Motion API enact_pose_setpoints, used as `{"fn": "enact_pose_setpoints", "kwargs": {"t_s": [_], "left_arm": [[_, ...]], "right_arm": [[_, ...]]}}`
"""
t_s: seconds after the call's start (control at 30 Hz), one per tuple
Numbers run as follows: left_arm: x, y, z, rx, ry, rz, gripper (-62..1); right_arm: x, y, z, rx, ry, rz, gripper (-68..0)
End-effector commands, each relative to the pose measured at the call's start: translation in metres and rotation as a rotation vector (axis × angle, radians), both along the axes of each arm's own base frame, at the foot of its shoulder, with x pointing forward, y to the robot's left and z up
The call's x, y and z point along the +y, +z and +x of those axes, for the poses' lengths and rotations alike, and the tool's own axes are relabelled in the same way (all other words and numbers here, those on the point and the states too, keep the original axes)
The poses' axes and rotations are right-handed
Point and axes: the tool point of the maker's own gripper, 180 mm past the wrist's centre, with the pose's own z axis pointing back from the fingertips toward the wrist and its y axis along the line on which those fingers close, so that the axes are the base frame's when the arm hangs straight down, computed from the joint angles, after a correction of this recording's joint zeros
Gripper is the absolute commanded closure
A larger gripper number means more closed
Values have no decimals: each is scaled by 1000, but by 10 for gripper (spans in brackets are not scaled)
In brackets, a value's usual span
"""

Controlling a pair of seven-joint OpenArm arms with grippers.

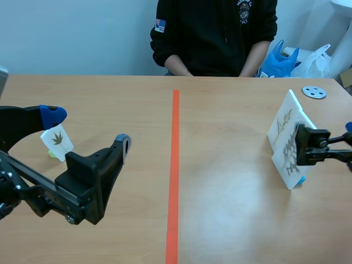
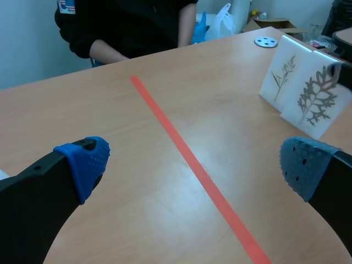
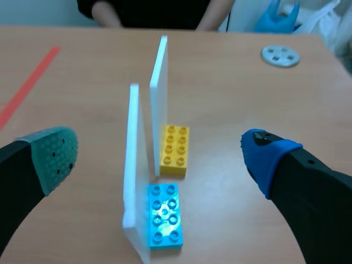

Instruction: Sort the leaf by its shape. The table is split by an orange tape line. A compound leaf with several leaflets goes to the left side, a simple leaf with one blade goes to the right side. Return to the home posture when a red brick is placed on the table.

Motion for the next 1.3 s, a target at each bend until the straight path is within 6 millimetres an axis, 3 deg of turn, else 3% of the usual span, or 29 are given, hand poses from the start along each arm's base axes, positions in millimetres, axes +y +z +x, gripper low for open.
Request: {"fn": "enact_pose_setpoints", "kwargs": {"t_s": [0.0, 0.13, 0.3, 0.6, 0.8, 1.27], "left_arm": [[1, 6, 1, -23, 0, -4, -623], [1, 6, 1, -23, 0, -4, -623], [1, 6, 1, -23, 0, -4, -623], [1, 5, 1, -19, 1, -3, -623], [1, 5, 1, -20, 0, -4, -623], [1, 5, 1, -20, 0, -4, -623]], "right_arm": [[2, 19, -2, -44, 32, -6, -675], [18, 48, -14, -70, 112, -18, -679], [56, 72, -34, -76, 262, -12, -679], [98, 78, -71, -3, 407, 28, -679], [105, 71, -82, 32, 431, 60, -679], [105, 72, -81, 29, 431, 59, -679]]}}
